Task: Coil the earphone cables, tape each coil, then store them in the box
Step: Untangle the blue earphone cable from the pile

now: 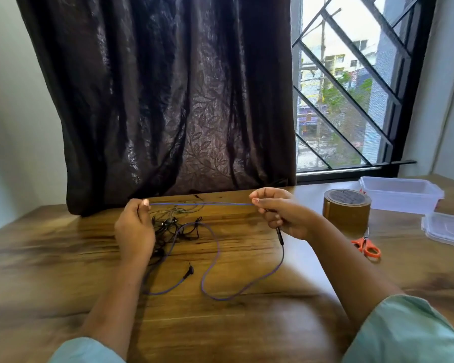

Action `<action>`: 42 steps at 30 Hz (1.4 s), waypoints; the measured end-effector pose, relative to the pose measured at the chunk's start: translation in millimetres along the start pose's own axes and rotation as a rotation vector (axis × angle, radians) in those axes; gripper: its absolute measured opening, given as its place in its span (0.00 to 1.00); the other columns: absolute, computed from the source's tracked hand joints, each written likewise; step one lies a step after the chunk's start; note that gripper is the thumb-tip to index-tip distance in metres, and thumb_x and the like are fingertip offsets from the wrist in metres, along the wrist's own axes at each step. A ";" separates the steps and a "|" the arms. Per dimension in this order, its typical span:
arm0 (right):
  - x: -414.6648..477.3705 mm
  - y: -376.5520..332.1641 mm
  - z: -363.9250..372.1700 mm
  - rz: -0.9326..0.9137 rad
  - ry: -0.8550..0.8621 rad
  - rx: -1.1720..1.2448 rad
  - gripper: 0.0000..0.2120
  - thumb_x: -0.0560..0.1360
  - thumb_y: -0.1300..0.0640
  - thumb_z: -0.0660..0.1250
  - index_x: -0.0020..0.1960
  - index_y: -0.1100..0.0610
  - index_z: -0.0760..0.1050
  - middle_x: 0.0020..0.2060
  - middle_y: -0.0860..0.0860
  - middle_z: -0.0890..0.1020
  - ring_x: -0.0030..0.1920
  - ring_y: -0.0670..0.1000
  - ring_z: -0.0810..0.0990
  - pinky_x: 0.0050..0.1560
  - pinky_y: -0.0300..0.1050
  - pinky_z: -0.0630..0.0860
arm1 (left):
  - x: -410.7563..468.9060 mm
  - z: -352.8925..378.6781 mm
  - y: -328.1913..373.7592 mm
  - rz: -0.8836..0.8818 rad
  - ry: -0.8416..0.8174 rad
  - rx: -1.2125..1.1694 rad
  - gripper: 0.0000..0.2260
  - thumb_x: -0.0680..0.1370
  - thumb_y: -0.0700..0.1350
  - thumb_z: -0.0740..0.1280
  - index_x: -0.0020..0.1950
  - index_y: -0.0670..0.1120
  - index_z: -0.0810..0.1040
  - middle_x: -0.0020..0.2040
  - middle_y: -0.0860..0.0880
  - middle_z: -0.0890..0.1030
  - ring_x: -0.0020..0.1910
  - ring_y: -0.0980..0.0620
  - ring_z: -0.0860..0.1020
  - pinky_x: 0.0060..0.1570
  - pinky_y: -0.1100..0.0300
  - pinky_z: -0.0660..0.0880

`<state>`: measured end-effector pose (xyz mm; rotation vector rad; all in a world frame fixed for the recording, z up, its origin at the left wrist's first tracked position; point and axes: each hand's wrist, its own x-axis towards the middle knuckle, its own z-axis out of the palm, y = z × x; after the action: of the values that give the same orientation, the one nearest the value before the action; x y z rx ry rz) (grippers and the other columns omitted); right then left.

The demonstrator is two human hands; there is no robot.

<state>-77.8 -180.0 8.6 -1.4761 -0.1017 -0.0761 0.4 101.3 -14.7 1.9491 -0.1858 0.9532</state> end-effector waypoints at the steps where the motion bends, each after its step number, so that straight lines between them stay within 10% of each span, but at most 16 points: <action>1: -0.1 0.5 1.9 -0.003 0.021 -0.076 0.01 0.77 0.61 0.66 0.49 0.57 0.76 0.29 0.48 0.73 0.22 0.41 0.62 0.20 0.31 0.59 | -0.9 0.9 2.1 -0.034 0.005 -0.041 0.11 0.82 0.44 0.57 0.45 0.41 0.74 0.36 0.46 0.73 0.37 0.48 0.71 0.38 0.56 0.64; 9: 12.6 21.9 8.4 -0.203 0.348 -0.904 0.07 0.72 0.56 0.70 0.48 0.50 0.74 0.36 0.43 0.74 0.38 0.46 0.72 0.39 0.39 0.67 | -22.6 24.9 32.6 -0.224 -0.362 -0.430 0.12 0.82 0.45 0.56 0.40 0.49 0.71 0.35 0.51 0.74 0.29 0.55 0.73 0.27 0.62 0.69; 15: 14.9 35.6 8.6 -0.101 0.290 -1.099 0.18 0.71 0.62 0.59 0.59 0.50 0.67 0.49 0.49 0.73 0.54 0.58 0.74 0.56 0.55 0.73 | -56.1 43.0 41.2 0.158 -0.560 0.010 0.07 0.77 0.47 0.66 0.40 0.50 0.73 0.29 0.53 0.72 0.28 0.55 0.71 0.32 0.55 0.69; 24: 7.0 26.6 21.2 -0.071 0.430 -1.371 0.28 0.73 0.67 0.62 0.68 0.45 0.66 0.64 0.50 0.70 0.66 0.59 0.66 0.62 0.59 0.66 | -57.2 43.2 42.1 0.007 -0.751 -0.172 0.12 0.74 0.50 0.71 0.50 0.47 0.71 0.44 0.52 0.77 0.34 0.54 0.77 0.28 0.66 0.73; 29: 3.6 17.4 30.6 -0.319 0.529 -1.314 0.26 0.68 0.71 0.63 0.61 0.49 0.73 0.58 0.49 0.76 0.59 0.57 0.72 0.57 0.52 0.67 | -42.6 31.1 38.7 0.207 -0.753 -0.044 0.12 0.75 0.53 0.67 0.56 0.56 0.68 0.53 0.59 0.76 0.45 0.56 0.77 0.45 0.60 0.73; 35: 2.1 30.5 72.1 -0.447 -0.091 -1.193 0.09 0.76 0.56 0.63 0.51 0.54 0.80 0.48 0.50 0.81 0.51 0.51 0.78 0.54 0.49 0.74 | -24.9 19.9 17.7 0.264 -0.551 0.264 0.06 0.80 0.44 0.61 0.56 0.52 0.68 0.49 0.52 0.79 0.44 0.50 0.78 0.40 0.53 0.75; 42: -8.8 36.3 101.7 -0.371 -0.403 -1.277 0.16 0.71 0.44 0.71 0.56 0.50 0.81 0.51 0.47 0.81 0.51 0.48 0.78 0.51 0.47 0.76 | -20.1 18.8 7.7 0.218 -0.563 0.364 0.05 0.77 0.47 0.65 0.52 0.53 0.71 0.47 0.53 0.80 0.46 0.50 0.79 0.40 0.54 0.76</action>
<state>-84.6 -75.4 -19.0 -2.7173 -0.7646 -0.1581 -6.9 77.2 -28.3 2.5453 -0.5885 0.5727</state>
